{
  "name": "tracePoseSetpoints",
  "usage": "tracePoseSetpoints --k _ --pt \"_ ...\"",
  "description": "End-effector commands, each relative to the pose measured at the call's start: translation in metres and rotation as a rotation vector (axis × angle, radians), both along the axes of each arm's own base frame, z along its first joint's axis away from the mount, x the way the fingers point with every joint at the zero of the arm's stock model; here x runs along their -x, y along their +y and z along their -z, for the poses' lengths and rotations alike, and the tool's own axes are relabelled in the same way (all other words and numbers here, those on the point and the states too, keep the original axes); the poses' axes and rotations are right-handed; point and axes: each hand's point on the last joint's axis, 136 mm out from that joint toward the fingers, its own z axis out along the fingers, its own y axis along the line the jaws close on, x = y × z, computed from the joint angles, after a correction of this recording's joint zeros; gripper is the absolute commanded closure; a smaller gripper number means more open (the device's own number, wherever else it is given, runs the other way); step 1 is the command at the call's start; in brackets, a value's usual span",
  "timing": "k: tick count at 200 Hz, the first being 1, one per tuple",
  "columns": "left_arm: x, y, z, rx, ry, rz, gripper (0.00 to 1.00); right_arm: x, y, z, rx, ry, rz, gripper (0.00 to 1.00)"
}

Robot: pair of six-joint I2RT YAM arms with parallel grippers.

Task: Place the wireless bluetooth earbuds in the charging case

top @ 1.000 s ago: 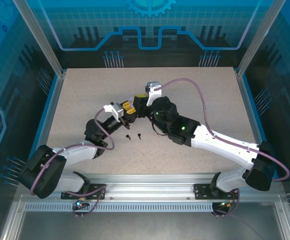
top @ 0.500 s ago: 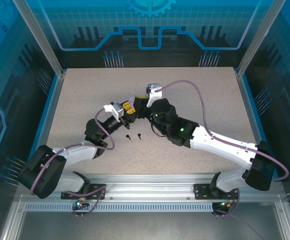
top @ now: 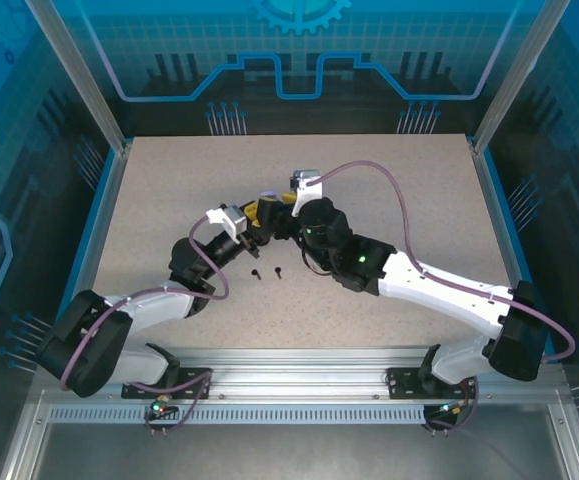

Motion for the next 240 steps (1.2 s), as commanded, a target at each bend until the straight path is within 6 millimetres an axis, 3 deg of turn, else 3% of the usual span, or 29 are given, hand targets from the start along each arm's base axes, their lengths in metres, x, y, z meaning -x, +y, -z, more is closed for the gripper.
tracePoseSetpoints --k 1,31,59,86,128,155,208,240 --pt "0.005 0.0 -0.023 0.025 -0.091 -0.004 1.0 0.007 -0.021 -0.05 -0.073 -0.062 0.002 0.37" --pt "0.004 0.0 -0.02 0.02 -0.087 -0.005 1.0 0.004 -0.041 -0.066 -0.082 -0.056 0.008 0.33" --pt "0.005 -0.003 -0.018 0.011 -0.086 0.01 1.0 -0.008 -0.05 -0.063 -0.055 0.008 -0.006 0.33" --pt "0.006 -0.007 -0.015 -0.001 -0.086 0.038 1.0 -0.021 -0.045 -0.061 -0.002 0.076 -0.046 0.33" --pt "0.009 -0.017 -0.009 -0.025 -0.075 0.097 1.0 -0.042 -0.028 -0.039 0.094 0.194 -0.114 0.36" --pt "0.01 -0.02 -0.007 -0.034 -0.069 0.12 1.0 -0.05 -0.023 -0.023 0.141 0.26 -0.139 0.43" --pt "0.009 -0.024 -0.005 -0.042 -0.062 0.145 1.0 -0.052 -0.013 0.001 0.17 0.344 -0.202 0.75" --pt "0.008 -0.027 -0.003 -0.045 -0.055 0.158 1.0 -0.047 -0.008 0.012 0.183 0.377 -0.232 0.82"
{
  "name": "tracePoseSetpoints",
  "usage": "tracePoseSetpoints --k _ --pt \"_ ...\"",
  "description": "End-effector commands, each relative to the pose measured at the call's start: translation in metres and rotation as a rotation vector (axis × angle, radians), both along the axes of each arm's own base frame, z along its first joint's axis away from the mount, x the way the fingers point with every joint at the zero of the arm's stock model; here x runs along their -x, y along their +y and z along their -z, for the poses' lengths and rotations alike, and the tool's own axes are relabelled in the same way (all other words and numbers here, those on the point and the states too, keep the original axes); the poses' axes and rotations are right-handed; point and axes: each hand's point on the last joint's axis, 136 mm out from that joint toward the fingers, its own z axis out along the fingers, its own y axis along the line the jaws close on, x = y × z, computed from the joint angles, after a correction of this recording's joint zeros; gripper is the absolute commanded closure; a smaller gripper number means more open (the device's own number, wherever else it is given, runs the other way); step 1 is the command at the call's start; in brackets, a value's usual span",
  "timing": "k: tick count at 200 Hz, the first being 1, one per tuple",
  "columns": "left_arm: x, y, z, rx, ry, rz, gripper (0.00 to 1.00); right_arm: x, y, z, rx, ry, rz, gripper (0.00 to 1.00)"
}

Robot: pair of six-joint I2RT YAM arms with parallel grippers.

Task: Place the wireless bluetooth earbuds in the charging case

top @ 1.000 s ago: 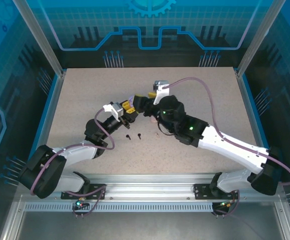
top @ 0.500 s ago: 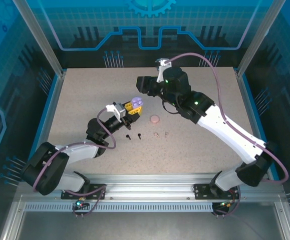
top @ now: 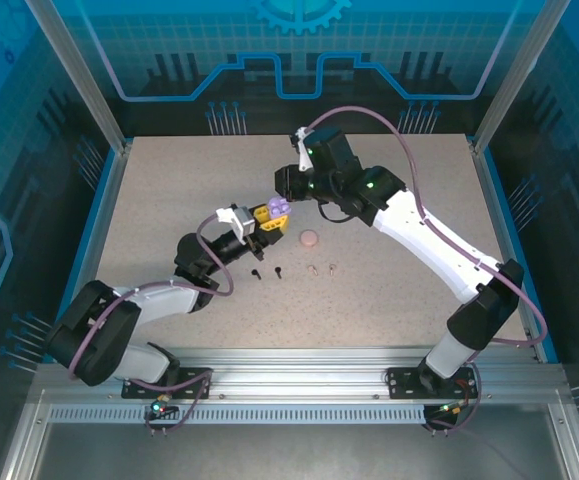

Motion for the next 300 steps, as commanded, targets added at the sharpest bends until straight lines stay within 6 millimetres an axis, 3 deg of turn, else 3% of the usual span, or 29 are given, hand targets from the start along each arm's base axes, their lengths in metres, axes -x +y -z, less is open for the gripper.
tracePoseSetpoints --k 1,48,85,110,124,156,183,206,233,261,300 --pt "0.002 -0.007 -0.015 0.009 -0.056 0.036 1.0 0.005 0.005 0.003 0.002 0.034 -0.047 0.82" --pt "0.0 -0.009 -0.017 0.007 -0.06 0.039 1.0 0.017 0.015 0.02 0.048 0.079 -0.106 0.89" --pt "-0.005 -0.007 -0.019 0.011 -0.052 0.013 1.0 0.043 0.01 0.025 0.064 0.088 -0.131 0.94" --pt "-0.007 -0.006 -0.019 0.009 -0.044 0.008 1.0 0.059 -0.008 0.021 0.033 0.073 -0.094 0.95" --pt "-0.007 -0.007 -0.016 0.009 -0.032 0.012 1.0 0.057 -0.023 0.01 0.008 0.037 -0.039 0.94" --pt "-0.005 -0.005 -0.008 0.021 0.001 0.014 1.0 0.05 -0.056 -0.02 -0.064 -0.044 0.08 0.82" --pt "-0.008 -0.001 0.0 0.052 0.065 -0.001 1.0 0.049 -0.076 -0.025 -0.07 -0.065 0.142 0.77" --pt "-0.017 0.002 0.014 0.081 0.173 -0.025 1.0 0.05 -0.09 -0.011 -0.046 -0.049 0.19 0.71" --pt "-0.034 0.014 0.036 0.129 0.335 -0.085 1.0 0.054 -0.097 0.022 -0.009 0.0 0.218 0.63" --pt "-0.063 0.051 0.06 0.264 0.584 -0.153 1.0 0.057 -0.101 0.057 0.028 0.05 0.241 0.55" --pt "-0.086 0.1 0.089 0.341 0.882 -0.251 1.0 0.059 -0.095 0.095 0.093 0.098 0.246 0.52"
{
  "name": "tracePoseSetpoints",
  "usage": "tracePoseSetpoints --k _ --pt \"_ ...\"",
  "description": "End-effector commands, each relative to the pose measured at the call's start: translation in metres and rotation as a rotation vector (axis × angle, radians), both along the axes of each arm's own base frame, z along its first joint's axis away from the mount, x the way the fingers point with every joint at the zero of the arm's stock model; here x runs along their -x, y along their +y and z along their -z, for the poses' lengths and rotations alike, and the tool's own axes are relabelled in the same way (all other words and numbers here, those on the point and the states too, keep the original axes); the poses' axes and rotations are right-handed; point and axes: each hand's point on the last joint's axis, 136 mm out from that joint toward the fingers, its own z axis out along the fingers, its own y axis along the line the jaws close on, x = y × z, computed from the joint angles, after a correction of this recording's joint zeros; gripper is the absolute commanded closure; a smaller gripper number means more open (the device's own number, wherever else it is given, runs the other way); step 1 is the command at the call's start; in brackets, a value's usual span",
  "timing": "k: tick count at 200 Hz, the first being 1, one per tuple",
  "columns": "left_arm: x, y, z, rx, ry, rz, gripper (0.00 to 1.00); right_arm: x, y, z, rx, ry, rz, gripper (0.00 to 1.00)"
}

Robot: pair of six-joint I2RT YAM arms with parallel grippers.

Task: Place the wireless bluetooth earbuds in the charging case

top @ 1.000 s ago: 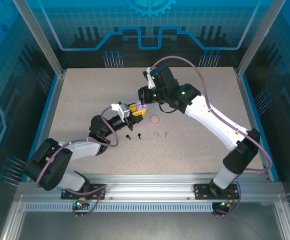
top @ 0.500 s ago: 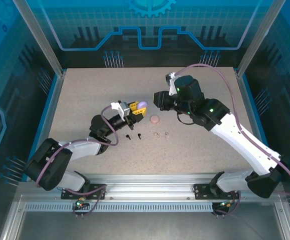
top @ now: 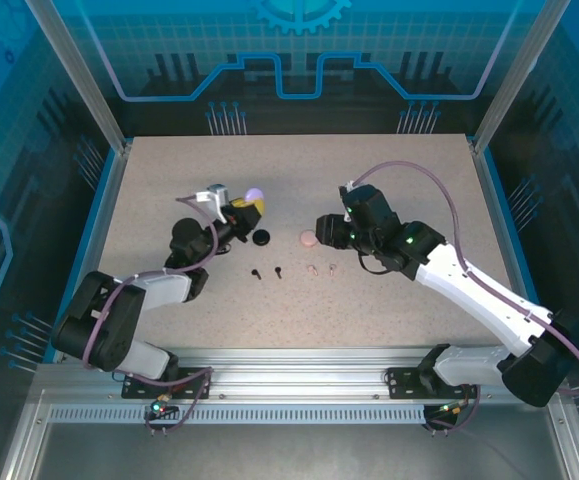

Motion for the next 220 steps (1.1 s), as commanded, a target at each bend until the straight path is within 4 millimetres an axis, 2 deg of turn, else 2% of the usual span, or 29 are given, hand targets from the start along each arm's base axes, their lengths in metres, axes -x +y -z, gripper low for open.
tracePoseSetpoints --k 1,35,61,89,133,194,220 --pt "-0.008 0.02 0.022 0.092 0.251 -0.025 1.0 -0.006 0.005 0.008 0.009 -0.01 0.026 0.52" --pt "-0.003 0.033 0.045 0.024 0.431 -0.037 1.0 -0.005 0.021 0.025 0.087 0.015 0.005 0.5" --pt "0.005 0.05 0.065 0.022 0.522 -0.077 1.0 -0.004 0.033 0.027 0.122 0.008 -0.012 0.48" --pt "0.011 0.059 0.09 0.022 0.609 -0.088 1.0 -0.005 0.039 0.028 0.139 0.012 -0.013 0.47" --pt "0.02 0.062 0.123 0.042 0.686 -0.083 1.0 -0.004 0.035 0.03 0.162 0.015 0.004 0.44" --pt "0.029 0.065 0.166 0.089 0.791 -0.086 0.93 0.001 0.026 0.029 0.175 0.013 0.016 0.41" --pt "0.029 0.07 0.17 0.088 0.797 -0.105 0.8 0.002 0.024 0.027 0.185 0.011 0.018 0.37"
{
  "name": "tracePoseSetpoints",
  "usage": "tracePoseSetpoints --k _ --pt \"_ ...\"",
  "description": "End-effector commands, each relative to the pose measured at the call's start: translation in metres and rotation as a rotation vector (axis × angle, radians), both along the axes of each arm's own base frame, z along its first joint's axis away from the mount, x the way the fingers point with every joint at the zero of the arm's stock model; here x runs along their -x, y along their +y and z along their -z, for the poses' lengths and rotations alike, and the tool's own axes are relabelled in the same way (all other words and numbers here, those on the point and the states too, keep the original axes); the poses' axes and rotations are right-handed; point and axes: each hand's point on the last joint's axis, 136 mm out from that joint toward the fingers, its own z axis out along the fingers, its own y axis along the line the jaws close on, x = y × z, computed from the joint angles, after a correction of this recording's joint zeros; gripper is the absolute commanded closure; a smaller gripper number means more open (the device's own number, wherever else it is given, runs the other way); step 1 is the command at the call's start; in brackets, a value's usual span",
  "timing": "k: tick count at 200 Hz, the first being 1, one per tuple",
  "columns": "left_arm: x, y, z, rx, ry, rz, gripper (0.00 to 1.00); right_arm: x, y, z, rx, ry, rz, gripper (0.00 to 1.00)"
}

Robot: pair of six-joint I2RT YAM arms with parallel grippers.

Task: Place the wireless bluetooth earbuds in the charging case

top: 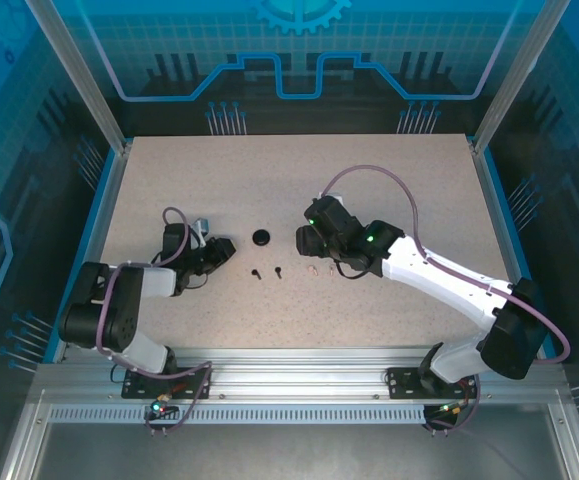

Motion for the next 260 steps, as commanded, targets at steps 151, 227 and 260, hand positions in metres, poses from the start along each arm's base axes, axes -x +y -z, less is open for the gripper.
tracePoseSetpoints --k 151,227,260 --pt "-0.003 0.039 0.001 -0.004 0.037 -0.127 0.64 0.004 -0.015 -0.023 0.033 -0.044 0.029 0.3" --pt "-0.014 0.044 -0.094 -0.017 -0.185 -0.132 0.62 -0.016 -0.019 0.006 0.122 0.018 0.011 0.22" --pt "-0.011 0.032 -0.146 0.031 -0.322 -0.103 0.6 -0.036 -0.01 0.027 0.187 0.062 -0.062 0.21"
